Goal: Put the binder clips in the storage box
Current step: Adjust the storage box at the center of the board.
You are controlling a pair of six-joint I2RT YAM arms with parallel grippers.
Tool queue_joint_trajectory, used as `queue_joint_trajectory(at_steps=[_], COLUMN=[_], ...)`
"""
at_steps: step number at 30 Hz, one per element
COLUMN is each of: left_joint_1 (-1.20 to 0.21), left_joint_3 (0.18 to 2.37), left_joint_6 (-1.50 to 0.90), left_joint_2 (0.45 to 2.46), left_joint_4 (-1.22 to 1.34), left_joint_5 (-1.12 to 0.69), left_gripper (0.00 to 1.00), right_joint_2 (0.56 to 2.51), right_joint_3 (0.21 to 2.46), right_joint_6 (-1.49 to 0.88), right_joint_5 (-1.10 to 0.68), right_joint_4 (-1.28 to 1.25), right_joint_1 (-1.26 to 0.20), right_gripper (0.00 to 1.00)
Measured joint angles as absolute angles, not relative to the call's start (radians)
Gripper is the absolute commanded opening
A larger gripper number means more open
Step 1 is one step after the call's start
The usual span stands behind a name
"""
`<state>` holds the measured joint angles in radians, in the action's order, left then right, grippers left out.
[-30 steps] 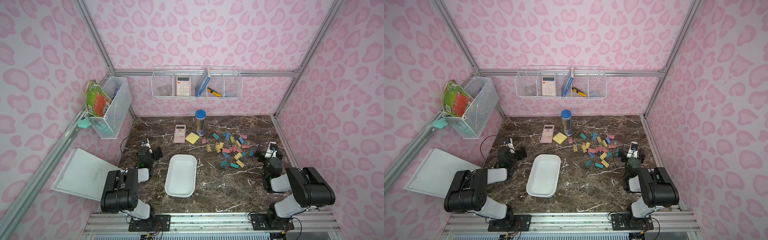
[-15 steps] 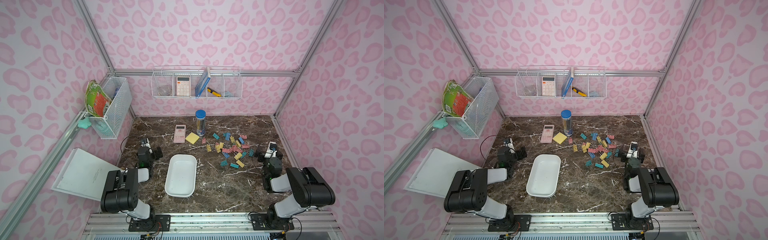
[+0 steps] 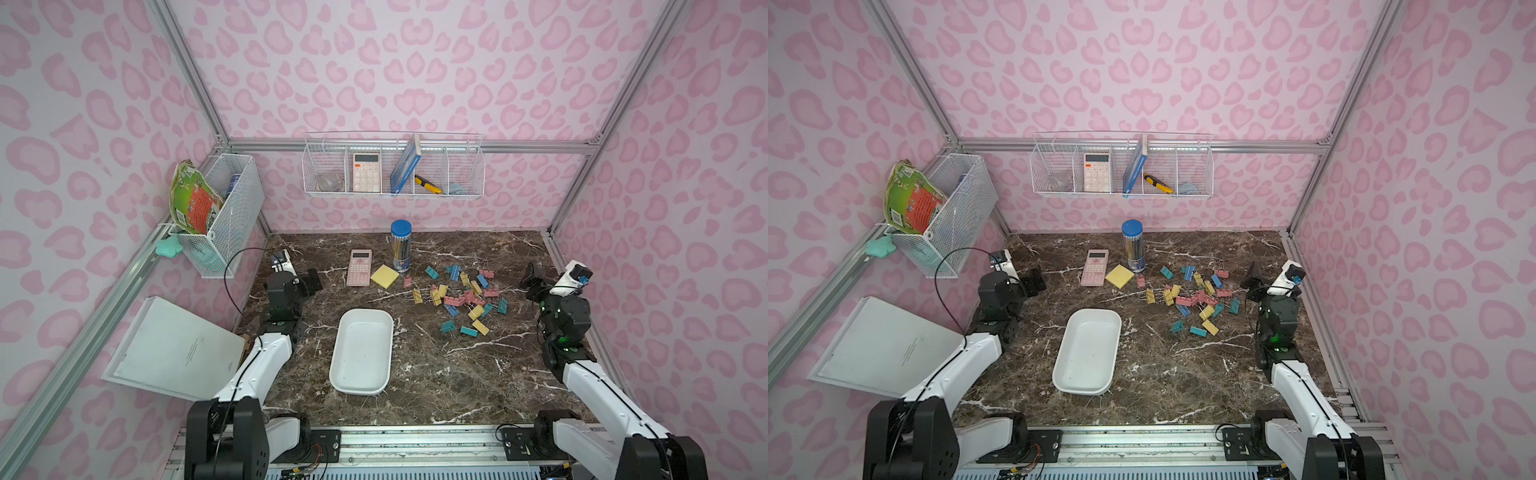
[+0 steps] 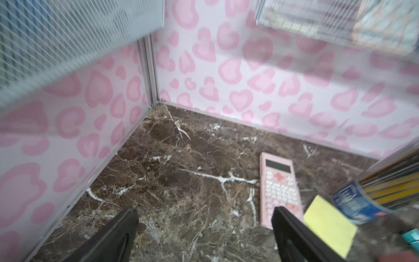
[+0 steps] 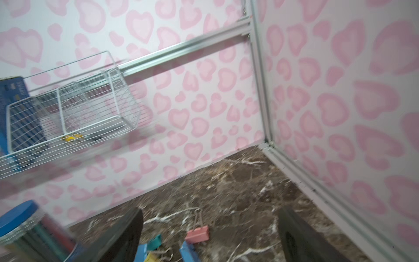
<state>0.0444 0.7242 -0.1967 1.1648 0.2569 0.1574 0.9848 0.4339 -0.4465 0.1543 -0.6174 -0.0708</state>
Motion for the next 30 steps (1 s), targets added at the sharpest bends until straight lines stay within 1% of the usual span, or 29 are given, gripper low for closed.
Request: queue_joint_trajectory(at_steps=[1, 5, 8, 12, 15, 19, 22, 24, 27, 30], left_joint_1=[0.035, -0.028, -0.086, -0.142, -0.162, -0.163, -0.166, -0.169, -0.179, -0.193], left_joint_3=[0.776, 0.913, 0.970, 0.958, 0.932, 0.948, 0.953, 0.959, 0.980, 1.007], left_joint_6=[-0.241, -0.381, -0.420, -0.425, -0.441, -0.440, -0.427, -0.414, -0.390, -0.368], left_joint_2=[1.139, 1.119, 1.179, 1.256, 1.278, 1.381, 1.455, 1.487, 1.525, 1.561], left_joint_4=[0.179, -0.089, -0.306, -0.534, -0.621, -0.660, -0.664, -0.663, -0.660, -0.656], left_joint_5=[0.154, 0.045, -0.040, -0.094, -0.130, -0.139, -0.154, -0.169, -0.191, -0.198], left_gripper=[0.80, 0.74, 0.74, 0.74, 0.78, 0.77, 0.70, 0.61, 0.45, 0.32], right_joint_2=[0.985, 1.033, 1.099, 1.197, 1.278, 1.359, 1.393, 1.409, 1.428, 1.449], right_joint_3=[0.448, 0.551, 0.639, 0.742, 0.809, 0.855, 0.874, 0.890, 0.911, 0.929], right_joint_6=[-0.473, -0.527, -0.531, -0.527, -0.516, -0.521, -0.528, -0.528, -0.530, -0.530], right_joint_5=[0.117, -0.012, -0.092, -0.156, -0.204, -0.250, -0.273, -0.284, -0.297, -0.310], right_joint_4=[-0.577, -0.448, -0.384, -0.325, -0.305, -0.305, -0.306, -0.306, -0.307, -0.306], right_joint_1=[-0.081, -0.174, -0.249, -0.356, -0.448, -0.513, -0.545, -0.564, -0.588, -0.600], right_gripper=[0.95, 0.95, 0.95, 0.95, 0.95, 0.95, 0.95, 0.95, 0.95, 0.95])
